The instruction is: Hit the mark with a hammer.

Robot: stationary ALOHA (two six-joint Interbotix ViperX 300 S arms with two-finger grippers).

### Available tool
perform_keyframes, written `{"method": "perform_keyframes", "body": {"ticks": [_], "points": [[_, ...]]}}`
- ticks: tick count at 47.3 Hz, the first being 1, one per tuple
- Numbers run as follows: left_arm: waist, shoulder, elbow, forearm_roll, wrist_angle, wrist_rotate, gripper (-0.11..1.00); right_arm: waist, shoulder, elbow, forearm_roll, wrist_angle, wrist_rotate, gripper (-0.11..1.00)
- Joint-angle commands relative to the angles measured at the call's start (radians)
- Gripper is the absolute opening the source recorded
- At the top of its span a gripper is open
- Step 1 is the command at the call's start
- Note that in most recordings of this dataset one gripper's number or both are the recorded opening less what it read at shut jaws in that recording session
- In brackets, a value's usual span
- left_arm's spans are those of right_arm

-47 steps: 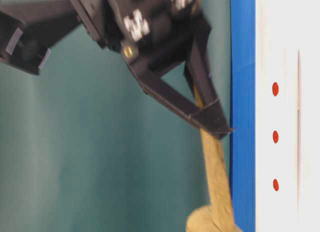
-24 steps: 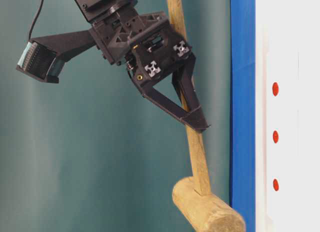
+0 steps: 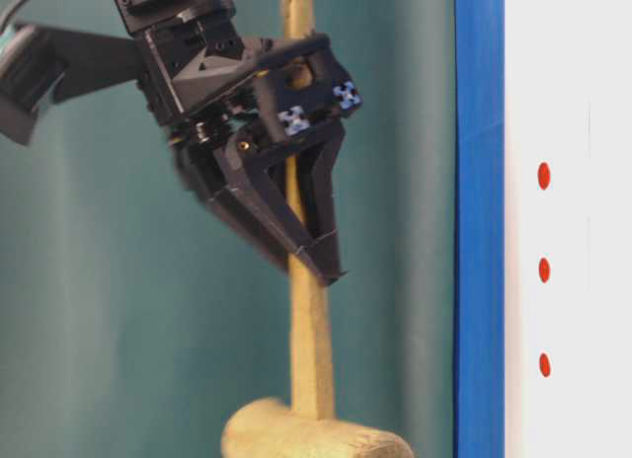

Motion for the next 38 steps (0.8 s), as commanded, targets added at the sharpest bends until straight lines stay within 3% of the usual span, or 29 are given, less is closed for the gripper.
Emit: {"method": "perform_keyframes", "body": {"ticks": [1,10,17,27,38], "points": [[0.002,0.005,-0.009,-0.002,-0.008,-0.006,0.00,0.000,-0.035,-0.034,-0.002,-0.052,-0.114,0.11],[0.002,0.006,-0.009,-0.002,-0.006,-0.012,0.00,0.005,-0.035,-0.032,0.003,-0.138,-0.426,0.11],[0.002,0.006,-0.009,-0.003,-0.006,-0.014,0.00,0.012,-0.035,-0.031,0.009,-0.184,-0.552,0.11],[0.005,0.006,-0.008,-0.008,-0.005,-0.012,0.00,0.018,-0.035,-0.029,0.009,-0.206,-0.641,0.11],[0.023,0.008,-0.008,-0.008,-0.005,-0.014,0.00,0.018,-0.035,-0.028,0.009,-0.206,-0.643,0.11]]}}
